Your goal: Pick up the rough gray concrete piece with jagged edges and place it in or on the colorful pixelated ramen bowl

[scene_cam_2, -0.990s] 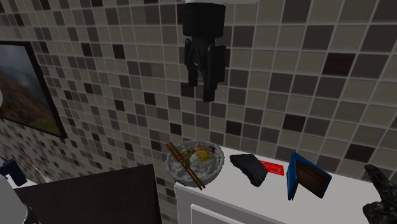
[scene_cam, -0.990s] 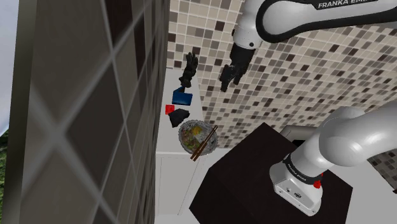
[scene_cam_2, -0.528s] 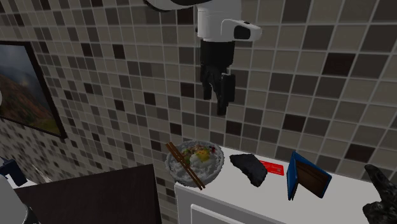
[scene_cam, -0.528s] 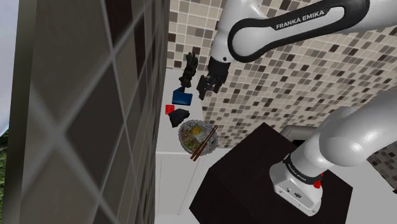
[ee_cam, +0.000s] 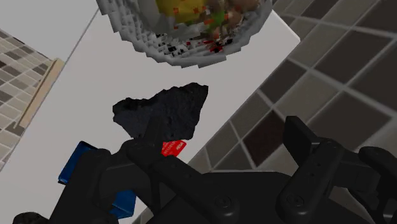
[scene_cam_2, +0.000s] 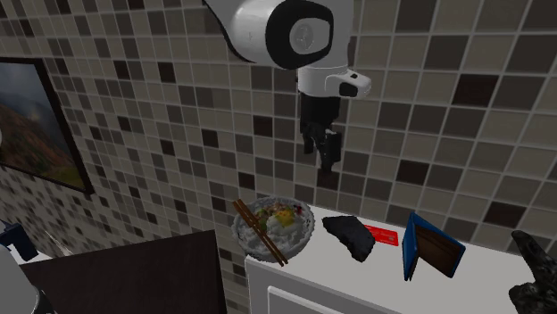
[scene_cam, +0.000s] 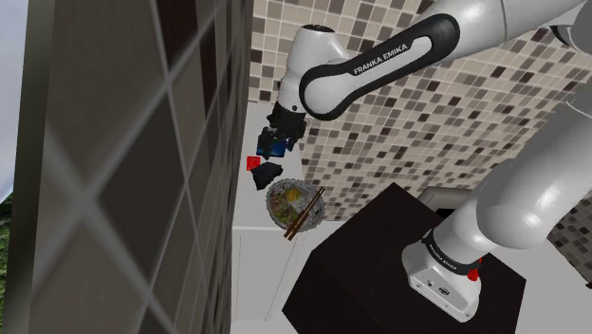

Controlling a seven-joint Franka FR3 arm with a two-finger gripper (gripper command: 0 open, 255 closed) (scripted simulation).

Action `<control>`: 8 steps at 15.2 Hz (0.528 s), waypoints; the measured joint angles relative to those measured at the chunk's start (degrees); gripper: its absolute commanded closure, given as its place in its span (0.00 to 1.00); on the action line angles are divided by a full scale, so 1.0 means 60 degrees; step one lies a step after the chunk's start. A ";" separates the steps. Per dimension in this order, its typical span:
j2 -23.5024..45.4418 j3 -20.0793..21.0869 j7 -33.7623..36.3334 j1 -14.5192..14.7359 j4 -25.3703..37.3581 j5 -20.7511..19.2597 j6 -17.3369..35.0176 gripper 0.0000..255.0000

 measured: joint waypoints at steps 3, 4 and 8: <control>0.0966 0.0035 0.0613 0.0180 0.0615 -0.0404 0.0531 0.00; 0.1323 0.0009 0.0800 0.0249 0.0819 -0.0558 0.0745 0.00; 0.2038 -0.0202 0.1277 0.0508 0.1541 -0.1056 0.0588 0.00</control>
